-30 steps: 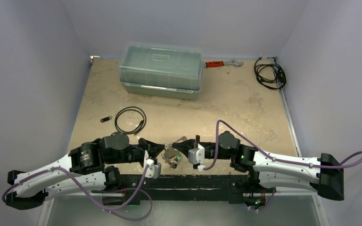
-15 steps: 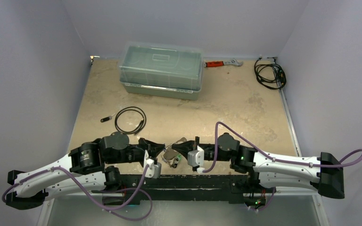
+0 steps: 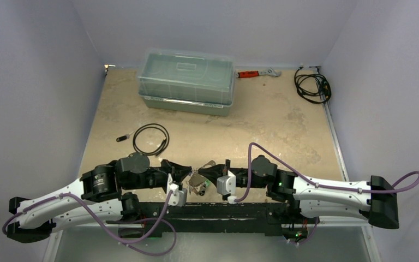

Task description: Put the keys on the keyring

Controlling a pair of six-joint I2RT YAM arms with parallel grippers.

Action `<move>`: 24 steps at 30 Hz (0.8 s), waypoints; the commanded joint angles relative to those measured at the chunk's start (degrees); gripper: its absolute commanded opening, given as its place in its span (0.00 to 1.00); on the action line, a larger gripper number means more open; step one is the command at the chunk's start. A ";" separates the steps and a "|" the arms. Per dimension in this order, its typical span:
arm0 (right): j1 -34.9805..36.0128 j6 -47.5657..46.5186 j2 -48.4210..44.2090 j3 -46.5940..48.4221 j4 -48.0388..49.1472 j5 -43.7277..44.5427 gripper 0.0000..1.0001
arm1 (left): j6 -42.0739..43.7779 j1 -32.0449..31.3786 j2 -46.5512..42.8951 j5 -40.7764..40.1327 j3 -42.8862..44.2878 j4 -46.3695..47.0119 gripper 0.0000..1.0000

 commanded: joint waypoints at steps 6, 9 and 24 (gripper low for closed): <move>0.82 -0.90 -1.00 1.67 3.16 1.77 0.00 | -0.44 0.01 1.18 1.54 0.42 2.15 0.00; 0.86 -0.86 -1.13 1.55 3.16 2.11 0.00 | -0.53 0.01 1.15 1.68 0.35 2.16 0.00; 0.92 -0.64 -1.52 1.71 3.12 3.72 0.00 | -0.94 0.01 1.07 1.85 0.12 1.76 0.00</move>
